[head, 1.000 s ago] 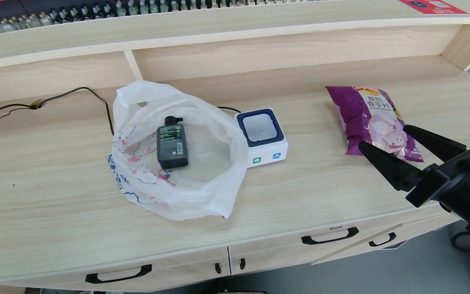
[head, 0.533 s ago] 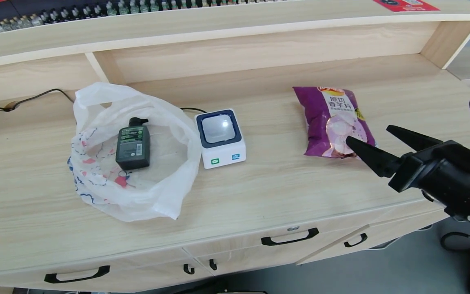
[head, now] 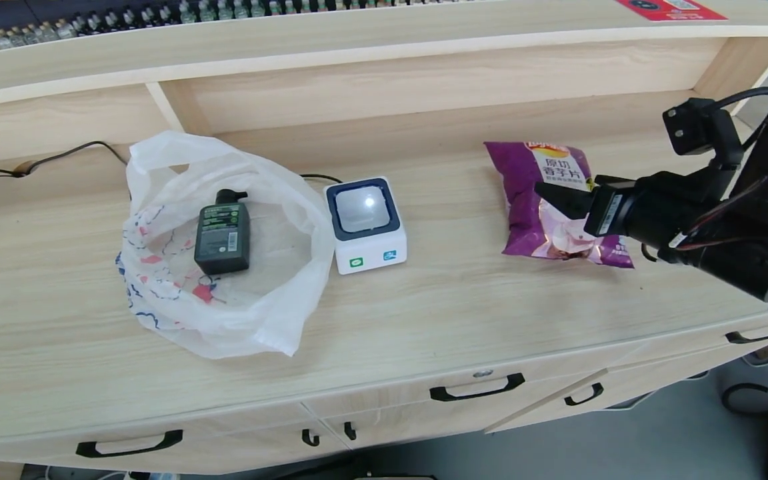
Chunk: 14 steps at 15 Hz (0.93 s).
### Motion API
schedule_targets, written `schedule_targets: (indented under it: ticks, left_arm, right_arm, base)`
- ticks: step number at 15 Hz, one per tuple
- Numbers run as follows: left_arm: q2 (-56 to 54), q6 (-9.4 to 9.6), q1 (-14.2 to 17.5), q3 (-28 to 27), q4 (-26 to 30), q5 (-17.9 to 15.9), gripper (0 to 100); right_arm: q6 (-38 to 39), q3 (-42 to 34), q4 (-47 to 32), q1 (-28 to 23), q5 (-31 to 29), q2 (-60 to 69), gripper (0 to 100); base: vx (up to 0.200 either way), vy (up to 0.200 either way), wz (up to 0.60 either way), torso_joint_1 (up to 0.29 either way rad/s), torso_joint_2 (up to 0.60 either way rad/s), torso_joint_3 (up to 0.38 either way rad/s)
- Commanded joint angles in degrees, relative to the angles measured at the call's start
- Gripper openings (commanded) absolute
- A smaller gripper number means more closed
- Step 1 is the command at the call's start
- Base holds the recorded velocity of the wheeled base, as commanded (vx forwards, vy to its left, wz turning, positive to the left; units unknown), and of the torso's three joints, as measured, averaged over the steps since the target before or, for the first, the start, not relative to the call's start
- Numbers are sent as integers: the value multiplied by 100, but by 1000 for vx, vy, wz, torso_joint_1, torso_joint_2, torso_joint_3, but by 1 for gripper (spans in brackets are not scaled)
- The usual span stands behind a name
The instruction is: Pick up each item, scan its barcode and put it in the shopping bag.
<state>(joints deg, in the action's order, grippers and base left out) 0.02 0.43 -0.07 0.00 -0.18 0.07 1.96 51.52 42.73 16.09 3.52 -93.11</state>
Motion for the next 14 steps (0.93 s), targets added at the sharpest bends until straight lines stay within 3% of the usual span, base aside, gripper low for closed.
schedule_targets:
  ticks: [1, 7, 11, 14]
  left_arm:
    - [-2, 1, -1, 0, -26, 1, 100]
    - [-2, 1, -1, 0, -17, 1, 100]
    - [-2, 1, -1, 0, -17, 1, 100]
    - [-2, -8, -1, 0, -17, 1, 100]
  right_arm:
    - [6, 245, -151, -168, -1, -436, 100]
    - [41, 447, -450, -344, 289, -550, 100]
    - [-3, 1370, -1452, -493, 245, -594, 100]
    - [-117, 1493, -1575, -502, 245, -779, 100]
  base:
    - [0, 0, 0, 0, 0, 0]
    - [0, 0, 0, 0, 0, 0]
    - [0, 0, 0, 0, 0, 0]
    - [0, 0, 0, 0, 0, 0]
